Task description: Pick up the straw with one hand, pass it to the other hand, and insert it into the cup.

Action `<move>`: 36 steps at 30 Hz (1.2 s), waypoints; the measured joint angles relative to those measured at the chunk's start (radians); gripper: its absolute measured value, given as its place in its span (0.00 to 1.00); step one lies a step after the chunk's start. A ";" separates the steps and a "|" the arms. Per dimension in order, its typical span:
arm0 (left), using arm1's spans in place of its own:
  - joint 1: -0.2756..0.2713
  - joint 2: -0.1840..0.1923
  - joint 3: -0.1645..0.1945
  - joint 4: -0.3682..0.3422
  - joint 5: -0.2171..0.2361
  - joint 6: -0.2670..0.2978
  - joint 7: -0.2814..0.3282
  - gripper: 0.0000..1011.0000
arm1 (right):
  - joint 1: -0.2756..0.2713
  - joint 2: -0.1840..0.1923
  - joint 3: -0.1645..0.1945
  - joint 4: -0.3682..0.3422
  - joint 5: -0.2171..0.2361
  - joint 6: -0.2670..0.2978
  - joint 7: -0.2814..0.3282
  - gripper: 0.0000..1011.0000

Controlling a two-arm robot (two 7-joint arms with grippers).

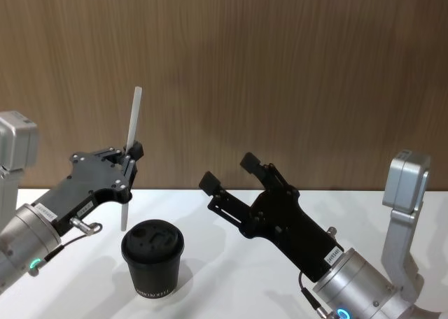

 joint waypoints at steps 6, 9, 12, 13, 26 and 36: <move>-0.003 -0.017 0.002 0.027 0.000 -0.012 -0.014 0.00 | 0.000 0.000 0.000 0.000 0.000 0.000 0.000 0.99; -0.007 -0.026 0.004 0.042 0.000 -0.017 -0.022 0.00 | 0.000 0.000 0.000 0.000 0.000 0.000 0.000 0.99; -0.011 -0.035 0.006 0.055 0.001 -0.024 -0.030 0.00 | 0.000 0.000 0.000 0.000 0.000 0.000 0.000 0.99; -0.012 -0.037 0.006 0.059 0.001 -0.026 -0.031 0.00 | 0.000 0.000 0.000 0.000 0.000 0.000 0.000 0.99; -0.023 -0.066 0.002 0.099 0.006 -0.055 -0.052 0.00 | 0.000 0.000 0.000 0.000 0.000 0.000 0.000 0.99; -0.032 -0.084 -0.001 0.124 0.009 -0.061 -0.068 0.00 | 0.000 0.000 0.000 0.000 0.000 0.000 0.000 0.99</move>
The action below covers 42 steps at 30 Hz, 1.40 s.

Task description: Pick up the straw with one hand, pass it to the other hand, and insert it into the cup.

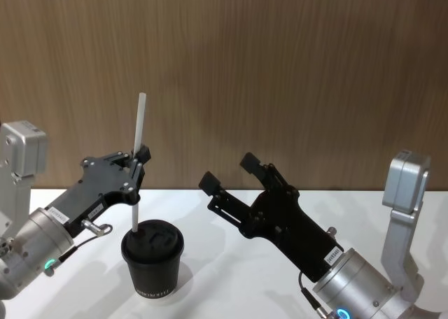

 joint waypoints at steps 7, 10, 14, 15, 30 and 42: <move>-0.008 -0.012 0.003 0.021 0.000 0.004 -0.014 0.00 | 0.000 0.000 0.000 0.000 0.000 0.000 0.000 0.99; -0.011 -0.016 0.004 0.027 0.000 0.007 -0.018 0.01 | 0.000 0.000 0.000 0.000 0.000 0.000 0.000 0.99; -0.014 -0.023 0.004 0.037 0.000 0.012 -0.026 0.00 | 0.000 0.000 0.000 0.000 0.000 0.000 0.000 0.99; -0.014 -0.023 0.004 0.038 -0.001 0.013 -0.027 0.00 | 0.000 0.000 0.000 0.000 0.000 0.000 0.000 0.99; -0.006 -0.028 -0.004 0.045 0.003 0.027 -0.041 0.01 | 0.000 0.000 0.000 0.000 0.000 0.000 0.000 0.99; 0.020 -0.025 -0.016 0.038 0.004 0.037 -0.044 0.00 | 0.000 0.000 0.000 0.000 0.000 0.000 0.000 0.99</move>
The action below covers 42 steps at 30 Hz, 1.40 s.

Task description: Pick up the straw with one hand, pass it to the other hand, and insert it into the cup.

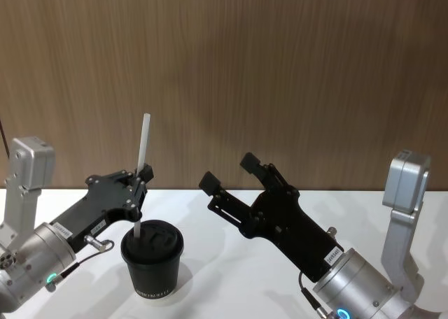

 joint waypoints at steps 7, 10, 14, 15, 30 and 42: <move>0.015 -0.002 -0.009 -0.001 -0.004 0.001 -0.003 0.11 | 0.000 0.000 0.000 0.000 0.000 0.000 0.000 0.99; 0.024 -0.006 -0.015 -0.001 -0.009 0.000 -0.007 0.19 | 0.000 0.000 0.000 0.000 0.000 0.000 0.000 0.99; 0.033 -0.008 -0.021 -0.002 -0.013 -0.006 -0.011 0.29 | 0.000 0.000 0.000 0.000 0.000 0.000 0.000 0.99; 0.035 -0.009 -0.022 -0.003 -0.013 -0.007 -0.012 0.35 | 0.000 0.000 0.000 0.000 0.000 0.000 0.000 0.99; 0.095 0.008 -0.060 -0.081 -0.003 -0.027 0.006 0.82 | 0.000 0.000 0.000 0.000 0.000 0.000 0.000 0.99; 0.181 0.048 -0.104 -0.205 0.021 -0.028 0.040 0.99 | 0.000 0.000 0.000 0.000 0.000 0.000 0.000 0.99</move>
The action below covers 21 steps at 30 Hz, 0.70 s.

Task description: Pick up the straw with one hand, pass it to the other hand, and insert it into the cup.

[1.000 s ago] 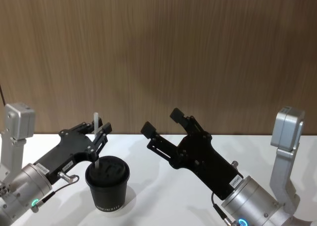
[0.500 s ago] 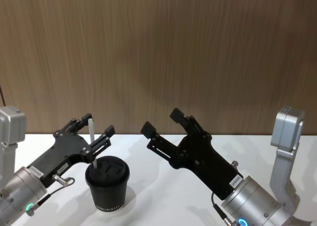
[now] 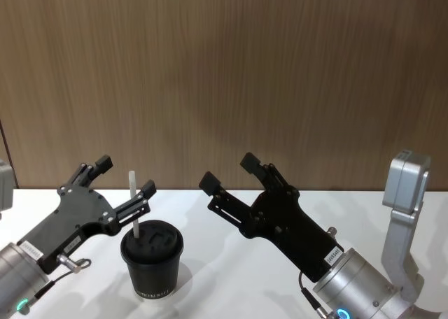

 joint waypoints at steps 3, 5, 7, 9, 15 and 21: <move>0.022 0.010 -0.008 -0.027 0.005 0.001 0.003 0.99 | 0.000 0.000 0.000 0.000 0.000 0.000 0.000 0.99; 0.037 0.017 -0.013 -0.046 0.008 0.002 0.004 0.99 | 0.000 0.000 0.000 0.000 0.000 0.000 0.000 0.99; 0.050 0.023 -0.015 -0.061 0.010 0.003 0.003 0.99 | 0.000 0.000 0.000 0.000 0.000 0.000 0.000 0.99; 0.060 0.027 -0.017 -0.071 0.011 0.004 0.003 0.99 | 0.000 0.000 0.000 0.000 0.000 0.000 0.000 0.99; 0.091 0.036 -0.020 -0.099 0.013 0.005 -0.009 0.99 | 0.000 0.000 0.000 0.000 0.000 0.000 0.000 0.99; 0.115 0.041 -0.021 -0.118 0.014 0.001 -0.023 0.99 | 0.000 0.000 0.000 0.000 0.000 0.000 0.000 0.99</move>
